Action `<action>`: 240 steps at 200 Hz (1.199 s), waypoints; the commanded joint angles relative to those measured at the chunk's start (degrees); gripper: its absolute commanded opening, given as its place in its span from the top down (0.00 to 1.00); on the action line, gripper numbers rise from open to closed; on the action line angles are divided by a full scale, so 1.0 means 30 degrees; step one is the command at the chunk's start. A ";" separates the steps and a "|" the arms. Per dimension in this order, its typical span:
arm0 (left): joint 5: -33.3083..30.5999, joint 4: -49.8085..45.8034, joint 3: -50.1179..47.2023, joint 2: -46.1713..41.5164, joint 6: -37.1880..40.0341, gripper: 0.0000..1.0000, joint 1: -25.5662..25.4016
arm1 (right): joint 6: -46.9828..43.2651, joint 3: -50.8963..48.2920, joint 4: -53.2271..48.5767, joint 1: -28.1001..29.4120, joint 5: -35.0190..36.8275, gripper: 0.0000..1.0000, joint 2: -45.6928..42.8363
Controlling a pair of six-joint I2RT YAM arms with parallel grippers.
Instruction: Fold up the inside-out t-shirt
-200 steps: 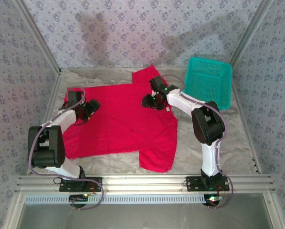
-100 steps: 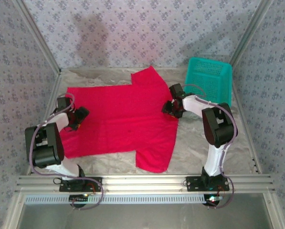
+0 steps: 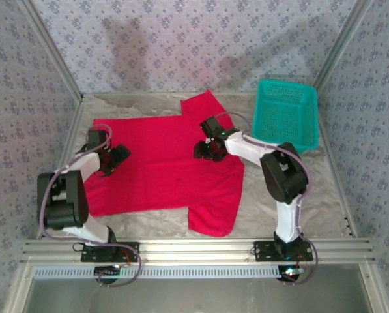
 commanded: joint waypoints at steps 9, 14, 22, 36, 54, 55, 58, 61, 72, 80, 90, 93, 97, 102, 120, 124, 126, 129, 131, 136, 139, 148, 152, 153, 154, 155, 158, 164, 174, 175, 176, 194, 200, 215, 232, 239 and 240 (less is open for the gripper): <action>0.0087 0.0911 0.2275 0.3322 -0.0045 0.19 0.0116 | -0.0239 0.1258 -0.0298 -0.0796 0.1217 0.44 0.2343; 0.0198 0.0951 0.2708 0.3984 -0.0108 0.20 0.0110 | -0.0219 0.1412 -0.0296 -0.0984 0.1363 0.44 0.2658; 0.0444 0.1070 0.3402 0.4964 -0.0194 0.20 0.0123 | -0.0175 0.1646 -0.0408 -0.1299 0.1503 0.44 0.3084; 0.0806 0.1091 0.4584 0.6448 -0.0262 0.21 0.0091 | -0.0175 0.2126 -0.0544 -0.1941 0.1598 0.44 0.3775; 0.1015 0.0789 0.6138 0.7894 -0.0262 0.24 0.0140 | -0.0461 0.2965 -0.0731 -0.2657 0.1575 0.44 0.4553; 0.1030 0.0760 0.6208 0.7941 -0.0277 0.24 0.0149 | -0.0486 0.3023 -0.0770 -0.2692 0.1572 0.44 0.4609; 0.1036 0.0721 0.6416 0.8085 -0.0291 0.24 0.0142 | -0.0571 0.3199 -0.0852 -0.2793 0.1616 0.44 0.4743; 0.1029 0.0669 0.6628 0.8205 -0.0271 0.24 0.0152 | -0.0632 0.3397 -0.0936 -0.2882 0.1618 0.44 0.4902; 0.0882 0.0354 0.7263 0.8447 -0.0242 0.23 0.0151 | -0.0958 0.4154 -0.1368 -0.3204 0.1606 0.44 0.5388; 0.0798 0.0196 0.7526 0.8435 -0.0212 0.23 0.0133 | -0.1156 0.4656 -0.1762 -0.3323 0.1618 0.44 0.5606; 0.0781 -0.0004 0.7724 0.8271 -0.0132 0.22 0.0171 | -0.1495 0.5100 -0.2129 -0.3420 0.1586 0.44 0.5612; 0.0767 -0.0088 0.7726 0.8155 -0.0119 0.22 0.0207 | -0.1576 0.5176 -0.2242 -0.3429 0.1570 0.44 0.5535; 0.0738 -0.0202 0.7725 0.7967 -0.0092 0.22 0.0230 | -0.1726 0.5296 -0.2389 -0.3431 0.1594 0.44 0.5439; 0.0699 -0.0330 0.7659 0.7648 -0.0088 0.22 0.0270 | -0.1860 0.5364 -0.2531 -0.3408 0.1555 0.44 0.5241; 0.0315 -0.0589 0.6903 0.5749 -0.0168 0.22 0.0494 | -0.2238 0.5313 -0.2963 -0.3245 0.1164 0.44 0.4104; 0.0148 -0.0702 0.6645 0.5231 -0.0175 0.22 0.0539 | -0.2308 0.5241 -0.3044 -0.3188 0.1066 0.44 0.3757; 0.0066 -0.0769 0.6516 0.4911 -0.0176 0.22 0.0590 | -0.2345 0.5204 -0.3060 -0.3143 0.0988 0.44 0.3589; -0.0059 -0.0862 0.6352 0.4476 -0.0190 0.22 0.0658 | -0.2378 0.5149 -0.3043 -0.3098 0.0895 0.44 0.3319; -0.0146 -0.0970 0.6216 0.4180 -0.0201 0.22 0.0700 | -0.2406 0.5107 -0.3052 -0.3025 0.0814 0.44 0.3120; -0.0384 -0.1200 0.5900 0.3433 -0.0205 0.22 0.0847 | -0.2493 0.4985 -0.3272 -0.2922 0.0632 0.44 0.2606; -0.0499 -0.1359 0.5707 0.2943 -0.0205 0.22 0.0925 | -0.2532 0.4898 -0.3545 -0.2818 0.0535 0.44 0.2302; -0.0937 -0.1954 0.5159 0.1558 -0.0205 0.22 0.1326 | -0.2697 0.4570 -0.3783 -0.2474 0.0346 0.44 0.1280; -0.1157 -0.2285 0.4917 0.0937 -0.0233 0.22 0.1531 | -0.2785 0.4381 -0.3885 -0.2272 0.0338 0.44 0.0827; -0.1184 -0.2358 0.4850 0.0742 -0.0234 0.22 0.1591 | -0.2820 0.4347 -0.3915 -0.2207 0.0367 0.44 0.0710; -0.1227 -0.2454 0.4788 0.0586 -0.0234 0.22 0.1651 | -0.2823 0.4300 -0.3944 -0.2145 0.0396 0.44 0.0593; -0.1248 -0.2531 0.4727 0.0449 -0.0220 0.22 0.1724 | -0.2824 0.4248 -0.3959 -0.2099 0.0411 0.44 0.0476; -0.1329 -0.2777 0.4513 -0.0008 -0.0207 0.22 0.1917 | -0.2866 0.4077 -0.4016 -0.1961 0.0482 0.44 0.0125; -0.1412 -0.3162 0.4104 -0.0859 -0.0177 0.22 0.2341 | -0.2858 0.3712 -0.4111 -0.1629 0.0631 0.43 -0.0593; -0.1411 -0.3873 0.3320 -0.2229 -0.0205 0.23 0.3223 | -0.2813 0.2906 -0.4071 -0.1153 0.0888 0.43 -0.1780; -0.1384 -0.3943 0.3261 -0.2350 -0.0205 0.23 0.3302 | -0.2805 0.2803 -0.4051 -0.1105 0.0935 0.43 -0.1897; -0.1356 -0.4008 0.3187 -0.2454 -0.0205 0.23 0.3385 | -0.2801 0.2708 -0.4042 -0.1067 0.0958 0.43 -0.2014; -0.0800 -0.4829 0.1673 -0.4307 -0.0176 0.26 0.4974 | -0.1955 0.0689 -0.3600 -0.0454 0.1762 0.43 -0.3978; -0.0588 -0.5013 0.1172 -0.4731 -0.0176 0.28 0.5396 | -0.1520 -0.0153 -0.3275 -0.0330 0.1841 0.43 -0.4593; -0.0205 -0.5178 -0.0123 -0.5400 -0.0330 0.29 0.6409 | -0.0615 -0.2513 -0.2052 -0.0082 0.2000 0.43 -0.6133; 0.0230 -0.4841 -0.1409 -0.5673 -0.0522 0.33 0.7188 | -0.0132 -0.4901 -0.1423 0.0209 0.2441 0.43 -0.7517; 0.0281 -0.4662 -0.1812 -0.5693 -0.0496 0.35 0.7319 | -0.0131 -0.5538 -0.1382 0.0351 0.2750 0.43 -0.8000; 0.0282 -0.4645 -0.1854 -0.5708 -0.0497 0.35 0.7327 | -0.0131 -0.5637 -0.1374 0.0379 0.2789 0.43 -0.8083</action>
